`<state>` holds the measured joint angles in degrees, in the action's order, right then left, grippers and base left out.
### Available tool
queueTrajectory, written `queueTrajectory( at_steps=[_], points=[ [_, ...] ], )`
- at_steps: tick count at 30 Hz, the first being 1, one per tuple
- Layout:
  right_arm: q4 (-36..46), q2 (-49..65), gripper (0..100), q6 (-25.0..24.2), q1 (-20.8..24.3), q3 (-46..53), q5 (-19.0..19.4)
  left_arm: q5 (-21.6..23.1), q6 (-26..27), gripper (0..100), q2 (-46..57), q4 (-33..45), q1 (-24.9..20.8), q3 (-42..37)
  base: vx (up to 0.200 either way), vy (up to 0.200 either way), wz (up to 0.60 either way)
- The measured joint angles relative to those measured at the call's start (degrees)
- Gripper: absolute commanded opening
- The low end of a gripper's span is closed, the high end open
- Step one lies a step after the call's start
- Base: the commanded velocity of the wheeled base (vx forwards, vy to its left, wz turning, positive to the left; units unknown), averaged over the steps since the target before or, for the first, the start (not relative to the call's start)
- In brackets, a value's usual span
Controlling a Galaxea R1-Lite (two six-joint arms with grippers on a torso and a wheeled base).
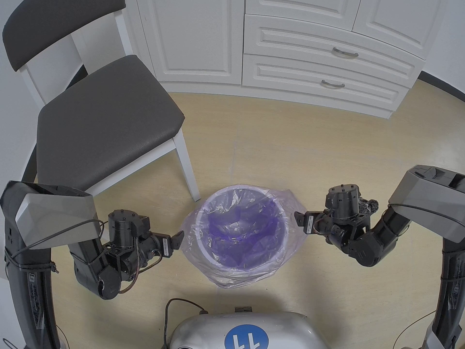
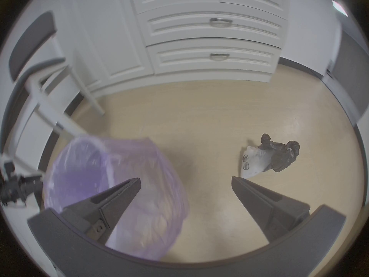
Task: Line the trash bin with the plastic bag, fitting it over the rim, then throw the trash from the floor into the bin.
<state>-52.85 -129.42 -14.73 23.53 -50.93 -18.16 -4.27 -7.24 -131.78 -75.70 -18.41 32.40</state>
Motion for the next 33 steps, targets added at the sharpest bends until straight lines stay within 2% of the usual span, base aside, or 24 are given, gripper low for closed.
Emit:
queueTrajectory(
  at_steps=[3, 5, 9, 16, 23, 33],
  points=[
    [-0.88, 0.69, 100, 2.22, 0.01, 3.36, 1.72, 4.36, 1.48, 100, 0.66, -0.06, 0.11, -2.89, 0.0, 0.0, 0.0],
    [-1.18, 0.3, 100, 2.52, -0.02, 4.27, 2.38, 5.19, 2.0, 100, 0.35, -0.09, 0.17, -4.02, 0.0, 0.0, 0.0],
    [-1.51, -1.79, 100, 2.11, -0.07, 4.0, 3.33, 5.5, 2.38, 100, -1.44, -0.24, 0.17, -4.68, 0.0, 0.0, 0.0],
    [-1.65, -7.05, 100, -1.63, 0.41, 0.17, 4.02, 5.28, 1.77, 100, -6.42, -0.5, -0.09, -2.01, 0.0, 0.0, 0.0],
    [-1.38, -12.59, 100, -2.6, 0.17, -4.05, 3.74, 4.43, -2.58, 100, -10.8, -0.44, -0.22, 2.0, 0.0, 0.0, 0.0],
    [-0.63, -17.12, 100, -2.9, -0.99, -7.89, 3.33, 3.8, -3.23, 100, -11.87, 5.83, 0.0, 4.67, 0.0, 0.0, 0.0]
  ],
)
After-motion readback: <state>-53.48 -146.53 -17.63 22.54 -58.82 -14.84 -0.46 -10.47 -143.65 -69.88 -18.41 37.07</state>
